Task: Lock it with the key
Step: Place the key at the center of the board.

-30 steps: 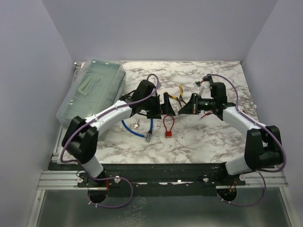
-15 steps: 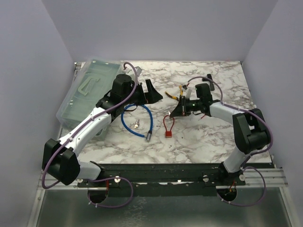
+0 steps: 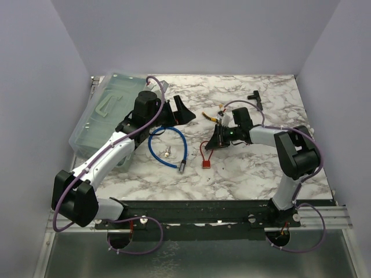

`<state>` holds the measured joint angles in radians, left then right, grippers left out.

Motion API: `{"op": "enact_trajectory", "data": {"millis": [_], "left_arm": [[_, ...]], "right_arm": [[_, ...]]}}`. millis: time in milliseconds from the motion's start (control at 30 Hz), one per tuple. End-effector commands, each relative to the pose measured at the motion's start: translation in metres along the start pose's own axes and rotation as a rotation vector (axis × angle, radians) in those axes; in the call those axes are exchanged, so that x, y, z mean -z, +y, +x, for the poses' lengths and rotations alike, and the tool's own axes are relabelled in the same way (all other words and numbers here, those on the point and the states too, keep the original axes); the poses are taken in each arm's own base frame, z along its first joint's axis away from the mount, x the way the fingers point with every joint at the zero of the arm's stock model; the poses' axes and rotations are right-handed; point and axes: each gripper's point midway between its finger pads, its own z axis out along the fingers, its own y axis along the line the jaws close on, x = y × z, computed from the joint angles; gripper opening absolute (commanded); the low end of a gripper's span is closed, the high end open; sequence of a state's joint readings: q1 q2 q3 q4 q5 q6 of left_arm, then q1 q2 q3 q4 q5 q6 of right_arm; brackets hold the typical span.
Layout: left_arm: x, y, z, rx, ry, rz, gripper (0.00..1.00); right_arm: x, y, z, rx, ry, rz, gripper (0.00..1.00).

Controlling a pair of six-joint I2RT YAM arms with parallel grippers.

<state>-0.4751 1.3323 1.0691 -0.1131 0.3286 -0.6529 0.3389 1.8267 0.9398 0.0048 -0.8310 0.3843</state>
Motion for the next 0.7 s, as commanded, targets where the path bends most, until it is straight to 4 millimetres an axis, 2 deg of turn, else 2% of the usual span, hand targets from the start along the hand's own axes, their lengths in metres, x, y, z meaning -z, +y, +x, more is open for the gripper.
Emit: {"op": "enact_trajectory", "data": {"millis": [0, 167, 333, 433, 500, 567, 600, 667], "left_arm": [[0.003, -0.006, -0.003, -0.005, -0.017, 0.03, 0.99], [0.003, -0.009, -0.004, -0.02, -0.013, 0.043, 0.99], [0.005, -0.014, -0.006, -0.047, -0.011, 0.065, 0.99], [0.006, -0.017, -0.007, -0.087, -0.008, 0.082, 0.99], [0.006, -0.018, -0.006, -0.125, -0.006, 0.091, 0.99], [0.006, -0.016, -0.007, -0.149, -0.009, 0.089, 0.99], [0.006, -0.016, -0.007, -0.16, -0.009, 0.087, 0.99], [0.007, -0.017, -0.008, -0.186, -0.011, 0.095, 0.99]], "right_arm": [[-0.003, -0.009, -0.007, -0.006, -0.007, 0.054, 0.21], [0.0, -0.002, -0.021, 0.016, -0.01, 0.064, 0.39], [0.017, 0.023, -0.042, 0.119, -0.045, 0.042, 0.49], [0.04, 0.034, -0.051, 0.204, -0.063, 0.053, 0.59], [0.058, 0.036, -0.054, 0.28, -0.075, 0.076, 0.71], [0.076, 0.031, -0.053, 0.378, -0.078, 0.118, 0.94], [0.084, 0.027, -0.052, 0.421, -0.078, 0.142, 0.99], [0.106, 0.014, -0.052, 0.463, -0.082, 0.192, 1.0]]}}
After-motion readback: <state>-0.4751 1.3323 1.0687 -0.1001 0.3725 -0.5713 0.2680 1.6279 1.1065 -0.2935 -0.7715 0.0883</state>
